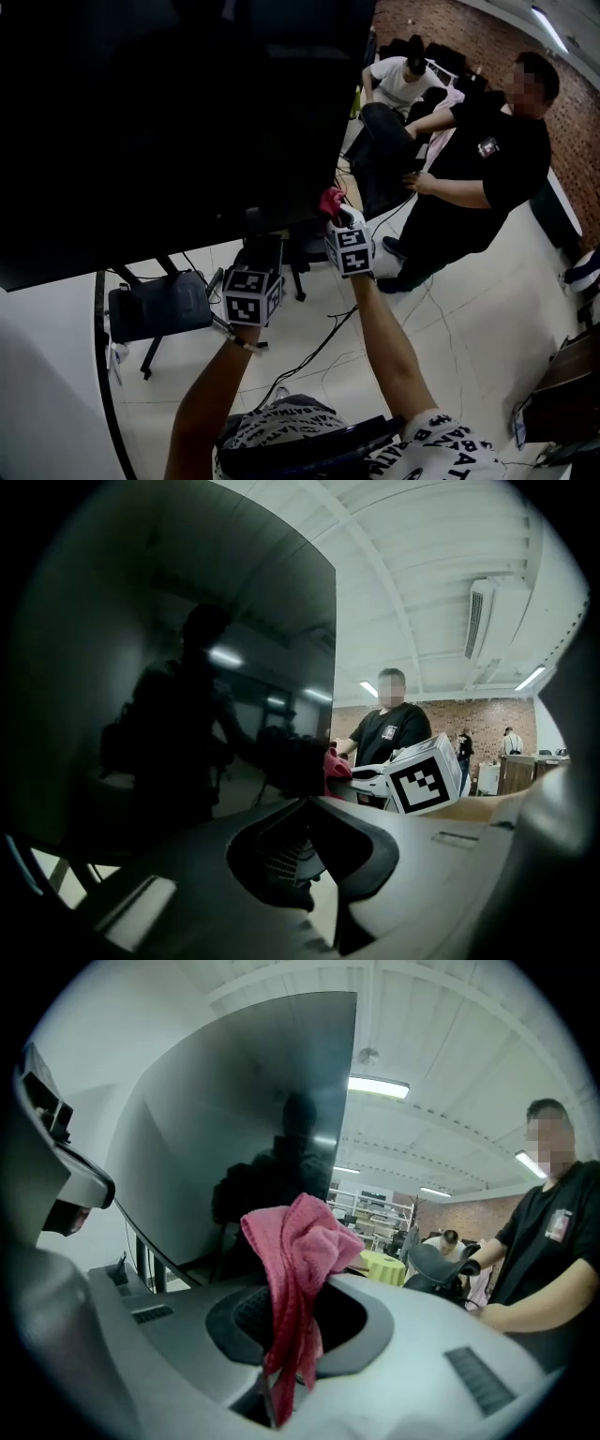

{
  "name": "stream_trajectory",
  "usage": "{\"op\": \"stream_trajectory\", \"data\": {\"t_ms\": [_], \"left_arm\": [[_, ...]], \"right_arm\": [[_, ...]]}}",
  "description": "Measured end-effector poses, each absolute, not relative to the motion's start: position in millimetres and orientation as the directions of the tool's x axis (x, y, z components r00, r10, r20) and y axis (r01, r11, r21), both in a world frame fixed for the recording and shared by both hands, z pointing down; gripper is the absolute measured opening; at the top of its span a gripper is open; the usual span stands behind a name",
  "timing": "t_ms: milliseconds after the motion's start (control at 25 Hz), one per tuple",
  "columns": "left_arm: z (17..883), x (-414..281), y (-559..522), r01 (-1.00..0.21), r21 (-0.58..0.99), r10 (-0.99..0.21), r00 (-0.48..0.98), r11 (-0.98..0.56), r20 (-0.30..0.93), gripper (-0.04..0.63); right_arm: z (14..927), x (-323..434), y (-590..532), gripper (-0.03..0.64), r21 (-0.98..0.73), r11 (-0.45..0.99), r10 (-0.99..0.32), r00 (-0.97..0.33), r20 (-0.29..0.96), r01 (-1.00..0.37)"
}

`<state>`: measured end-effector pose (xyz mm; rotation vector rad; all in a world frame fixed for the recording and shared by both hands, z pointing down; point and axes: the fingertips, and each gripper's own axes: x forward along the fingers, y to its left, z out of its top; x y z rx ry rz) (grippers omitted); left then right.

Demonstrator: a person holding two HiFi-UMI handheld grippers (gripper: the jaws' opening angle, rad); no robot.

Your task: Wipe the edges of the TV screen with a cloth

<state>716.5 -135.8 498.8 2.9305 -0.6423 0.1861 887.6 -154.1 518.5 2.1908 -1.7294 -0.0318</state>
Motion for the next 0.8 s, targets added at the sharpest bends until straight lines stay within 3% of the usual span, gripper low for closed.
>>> {"op": "stream_trajectory", "data": {"t_ms": [480, 800], "left_arm": [[548.6, 690.3, -136.7, -0.453, 0.171, -0.409, 0.880, -0.875, 0.241, -0.006], [562.4, 663.3, -152.5, -0.482, 0.236, -0.426, 0.869, -0.844, 0.253, -0.006]], "right_arm": [[622.9, 886.4, -147.4, 0.077, -0.020, -0.277, -0.894, 0.250, 0.373, -0.961], [628.9, 842.8, -180.2, 0.077, -0.189, -0.190, -0.924, 0.111, 0.366, -0.963]]}}
